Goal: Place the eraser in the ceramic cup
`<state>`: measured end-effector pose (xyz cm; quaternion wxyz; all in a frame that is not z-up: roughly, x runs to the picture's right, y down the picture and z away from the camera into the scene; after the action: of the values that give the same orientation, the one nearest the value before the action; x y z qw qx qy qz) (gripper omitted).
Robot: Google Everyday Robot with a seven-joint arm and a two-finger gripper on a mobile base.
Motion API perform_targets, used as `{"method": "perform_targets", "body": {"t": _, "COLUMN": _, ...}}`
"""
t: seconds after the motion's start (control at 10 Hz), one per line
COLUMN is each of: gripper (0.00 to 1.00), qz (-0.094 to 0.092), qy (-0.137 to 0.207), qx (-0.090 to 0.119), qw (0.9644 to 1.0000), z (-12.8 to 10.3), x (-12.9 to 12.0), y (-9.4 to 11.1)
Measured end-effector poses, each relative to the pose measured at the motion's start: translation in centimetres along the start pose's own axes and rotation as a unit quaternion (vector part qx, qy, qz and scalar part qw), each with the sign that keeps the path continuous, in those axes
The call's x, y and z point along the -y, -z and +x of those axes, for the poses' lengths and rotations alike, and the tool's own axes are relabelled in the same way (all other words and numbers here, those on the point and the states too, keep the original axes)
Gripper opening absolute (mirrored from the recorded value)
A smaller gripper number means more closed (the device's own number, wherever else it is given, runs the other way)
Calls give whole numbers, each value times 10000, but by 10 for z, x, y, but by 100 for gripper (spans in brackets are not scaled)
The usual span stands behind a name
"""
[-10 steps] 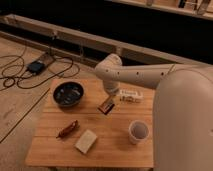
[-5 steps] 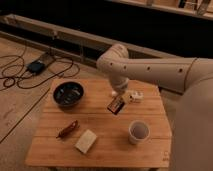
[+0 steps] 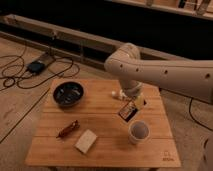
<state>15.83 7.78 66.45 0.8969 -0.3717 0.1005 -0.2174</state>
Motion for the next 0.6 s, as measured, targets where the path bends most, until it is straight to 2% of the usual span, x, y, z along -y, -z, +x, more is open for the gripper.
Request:
{"method": "perform_targets", "body": {"t": 0.3, "gripper": 0, "qz": -240, "qy": -257, "qx": -61, "qw": 9994, "z": 3, "x": -29, "y": -14}}
{"method": "perform_targets", "body": {"t": 0.6, "gripper": 0, "qz": -409, "qy": -435, "qx": -176, "qw": 9981, "z": 6, "x": -46, "y": -28}}
